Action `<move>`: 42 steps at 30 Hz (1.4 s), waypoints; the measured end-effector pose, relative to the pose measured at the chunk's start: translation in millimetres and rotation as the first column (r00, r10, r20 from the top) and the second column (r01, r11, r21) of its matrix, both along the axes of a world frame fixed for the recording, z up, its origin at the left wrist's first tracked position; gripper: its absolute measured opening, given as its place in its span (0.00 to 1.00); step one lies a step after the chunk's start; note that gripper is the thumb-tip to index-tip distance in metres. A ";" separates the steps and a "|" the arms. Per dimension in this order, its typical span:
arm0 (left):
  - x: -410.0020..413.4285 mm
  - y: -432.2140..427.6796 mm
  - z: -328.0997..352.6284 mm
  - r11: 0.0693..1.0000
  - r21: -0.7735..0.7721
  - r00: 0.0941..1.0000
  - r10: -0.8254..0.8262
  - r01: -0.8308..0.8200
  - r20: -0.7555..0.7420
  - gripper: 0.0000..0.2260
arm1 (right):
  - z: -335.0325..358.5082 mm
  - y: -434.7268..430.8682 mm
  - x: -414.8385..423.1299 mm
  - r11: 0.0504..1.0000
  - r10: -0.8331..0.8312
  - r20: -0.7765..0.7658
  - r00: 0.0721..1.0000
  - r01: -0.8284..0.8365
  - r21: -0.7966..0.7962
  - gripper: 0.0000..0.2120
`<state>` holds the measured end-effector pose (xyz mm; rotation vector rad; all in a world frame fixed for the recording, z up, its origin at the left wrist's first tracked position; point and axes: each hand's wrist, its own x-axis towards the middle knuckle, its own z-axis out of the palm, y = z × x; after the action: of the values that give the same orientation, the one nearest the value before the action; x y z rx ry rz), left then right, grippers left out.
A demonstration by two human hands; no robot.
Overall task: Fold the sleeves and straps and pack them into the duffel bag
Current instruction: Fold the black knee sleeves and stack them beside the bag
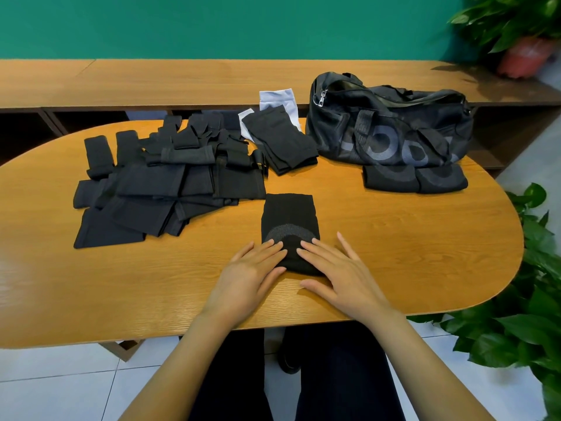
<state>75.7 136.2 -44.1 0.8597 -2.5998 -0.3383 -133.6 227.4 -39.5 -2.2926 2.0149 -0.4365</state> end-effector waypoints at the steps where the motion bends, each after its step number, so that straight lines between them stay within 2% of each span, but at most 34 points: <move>1: 0.1 0.8 0.8 1.000 -0.004 1.000 0.002 -0.002 -0.008 0.22 | -1.0 0.7 0.0 1.000 -0.002 0.005 1.000 0.002 -0.025 0.32; 9: 0.5 4.2 7.2 1.000 0.021 0.997 -0.004 0.006 -0.078 0.21 | -3.4 1.3 0.6 0.993 -0.043 0.014 0.999 0.045 -0.113 0.27; 13: 3.3 3.9 6.4 0.999 0.003 0.997 -0.035 0.036 -0.065 0.23 | -3.8 2.0 1.3 0.989 -0.062 0.051 0.997 0.068 -0.128 0.26; 18: 5.1 3.3 5.1 1.000 0.008 0.992 -0.025 0.026 -0.120 0.17 | -2.4 3.1 0.8 0.985 -0.059 0.144 0.988 0.081 -0.152 0.25; 21: 5.5 1.3 5.7 1.000 -0.016 0.986 0.015 -0.018 -0.167 0.15 | -1.2 3.0 -1.3 0.978 -0.072 0.214 0.974 0.111 -0.176 0.24; 24: 5.0 1.1 6.2 0.996 -0.021 0.973 0.075 -0.081 -0.219 0.17 | -1.1 1.5 -1.7 0.965 -0.089 0.211 0.973 0.137 -0.224 0.22; 28: 0.3 1.8 8.4 0.974 0.136 0.940 0.210 -0.179 -0.269 0.20 | 5.1 0.1 1.6 0.914 -0.180 0.238 0.955 0.252 -0.320 0.21; 31: -8.6 1.8 11.9 0.946 0.202 0.924 0.299 -0.254 -0.237 0.19 | 10.4 -4.2 5.5 0.902 -0.294 0.298 0.908 0.366 -0.229 0.25; 35: -20.4 -1.1 15.2 0.910 0.243 0.890 0.392 -0.337 -0.233 0.20 | 12.4 -17.2 8.3 0.867 -0.359 0.240 0.902 0.417 -0.274 0.20; 38: -28.3 -5.7 14.4 0.889 0.272 0.881 0.427 -0.369 -0.202 0.20 | 14.9 -25.9 8.8 0.863 -0.412 0.222 0.884 0.457 -0.215 0.17; 40: -32.3 -7.4 14.2 0.880 0.251 0.876 0.451 -0.404 -0.171 0.20 | 16.0 -30.6 7.5 0.864 -0.441 0.221 0.870 0.479 -0.158 0.18; 42: -32.7 -6.4 11.9 0.898 0.160 0.882 0.436 -0.411 -0.181 0.20 | 16.3 -34.5 5.7 0.866 -0.457 0.200 0.866 0.485 -0.121 0.18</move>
<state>43.0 129.9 -32.2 1.3245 -2.1368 -0.4318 -127.9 192.9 -23.2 -1.7320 2.5253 -0.8231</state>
